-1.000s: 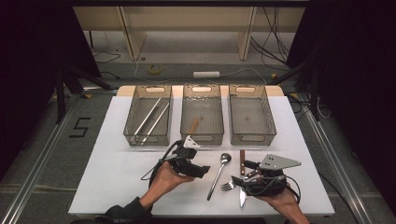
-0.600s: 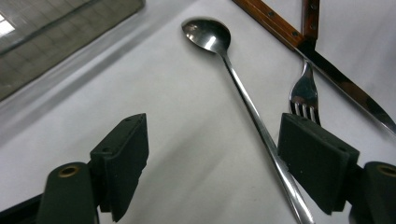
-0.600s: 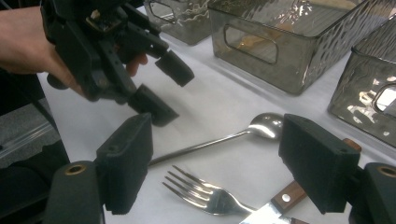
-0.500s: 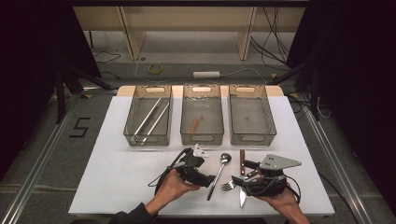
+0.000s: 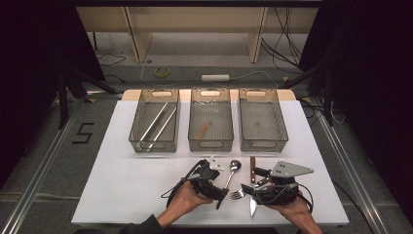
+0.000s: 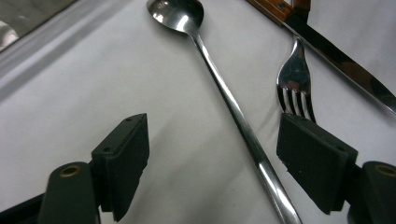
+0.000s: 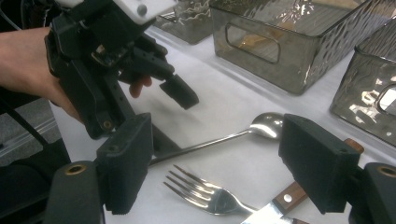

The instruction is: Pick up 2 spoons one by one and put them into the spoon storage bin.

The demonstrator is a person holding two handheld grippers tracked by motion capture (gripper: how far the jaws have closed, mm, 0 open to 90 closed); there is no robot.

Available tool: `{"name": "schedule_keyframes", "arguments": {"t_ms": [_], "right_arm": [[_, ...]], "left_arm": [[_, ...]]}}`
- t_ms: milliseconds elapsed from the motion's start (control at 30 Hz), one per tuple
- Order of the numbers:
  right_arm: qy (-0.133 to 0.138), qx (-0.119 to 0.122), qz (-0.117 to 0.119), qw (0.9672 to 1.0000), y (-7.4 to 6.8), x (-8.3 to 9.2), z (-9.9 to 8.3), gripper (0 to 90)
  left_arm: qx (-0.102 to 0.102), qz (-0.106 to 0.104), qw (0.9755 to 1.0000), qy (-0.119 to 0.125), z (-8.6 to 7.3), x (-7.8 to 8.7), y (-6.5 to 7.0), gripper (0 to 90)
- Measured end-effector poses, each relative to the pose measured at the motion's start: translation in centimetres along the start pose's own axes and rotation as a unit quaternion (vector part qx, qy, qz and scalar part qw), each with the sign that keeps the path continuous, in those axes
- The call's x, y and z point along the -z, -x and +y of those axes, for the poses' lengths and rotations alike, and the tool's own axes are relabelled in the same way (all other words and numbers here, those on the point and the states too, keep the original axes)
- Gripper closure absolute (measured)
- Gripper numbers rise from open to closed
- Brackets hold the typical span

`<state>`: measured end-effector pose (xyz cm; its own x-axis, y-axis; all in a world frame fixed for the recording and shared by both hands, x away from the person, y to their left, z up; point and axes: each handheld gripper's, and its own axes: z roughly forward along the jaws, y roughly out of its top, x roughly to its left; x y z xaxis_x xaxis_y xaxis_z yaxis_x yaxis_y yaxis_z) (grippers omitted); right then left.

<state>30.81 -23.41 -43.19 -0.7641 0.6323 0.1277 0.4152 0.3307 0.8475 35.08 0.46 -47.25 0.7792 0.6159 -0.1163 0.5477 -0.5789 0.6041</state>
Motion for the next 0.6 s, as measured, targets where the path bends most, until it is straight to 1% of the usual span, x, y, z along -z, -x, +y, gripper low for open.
{"name": "schedule_keyframes", "arguments": {"t_ms": [33, 133, 233, 300, 367, 433, 500, 600], "right_arm": [[0.0, 0.0, 0.0, 1.0, 0.0, 0.0, -0.01, 27.0], [0.0, 0.0, 0.001, 1.0, 0.0, -0.01, 0.0, 27.0], [-0.001, 0.002, 0.001, 1.0, -0.02, -0.03, -0.01, 27.0], [-0.001, 0.001, 0.001, 1.0, -0.01, -0.02, -0.01, 27.0], [-0.001, 0.002, 0.001, 1.0, 0.01, -0.05, 0.0, 27.0], [-0.001, 0.003, 0.001, 1.0, -0.02, -0.08, -0.01, 27.0], [-0.001, 0.003, 0.002, 1.0, -0.01, -0.07, 0.0, 27.0], [-0.002, 0.003, 0.001, 1.0, -0.03, -0.09, -0.01, 27.0]], "left_arm": [[-0.002, 0.002, 1.0, -0.001, -0.01, -0.03, -0.01, 25.4], [0.003, 0.002, 1.0, -0.001, -0.01, -0.18, -0.05, 26.0], [-0.005, 0.003, 1.0, -0.007, 0.01, -0.33, 0.1, 27.3], [-0.003, 0.004, 1.0, -0.007, -0.01, -0.54, 0.16, 28.5], [-0.008, 0.005, 0.9999, -0.014, -0.08, -0.72, 0.19, 30.0], [-0.019, 0.01, 0.9996, -0.016, -0.11, -0.8, 0.3, 31.3], [-0.021, 0.011, 0.9996, -0.017, -0.09, -0.75, 0.29, 34.2], [-0.032, 0.02, 0.9992, -0.016, -0.16, -0.77, 0.37, 38.2]]}}
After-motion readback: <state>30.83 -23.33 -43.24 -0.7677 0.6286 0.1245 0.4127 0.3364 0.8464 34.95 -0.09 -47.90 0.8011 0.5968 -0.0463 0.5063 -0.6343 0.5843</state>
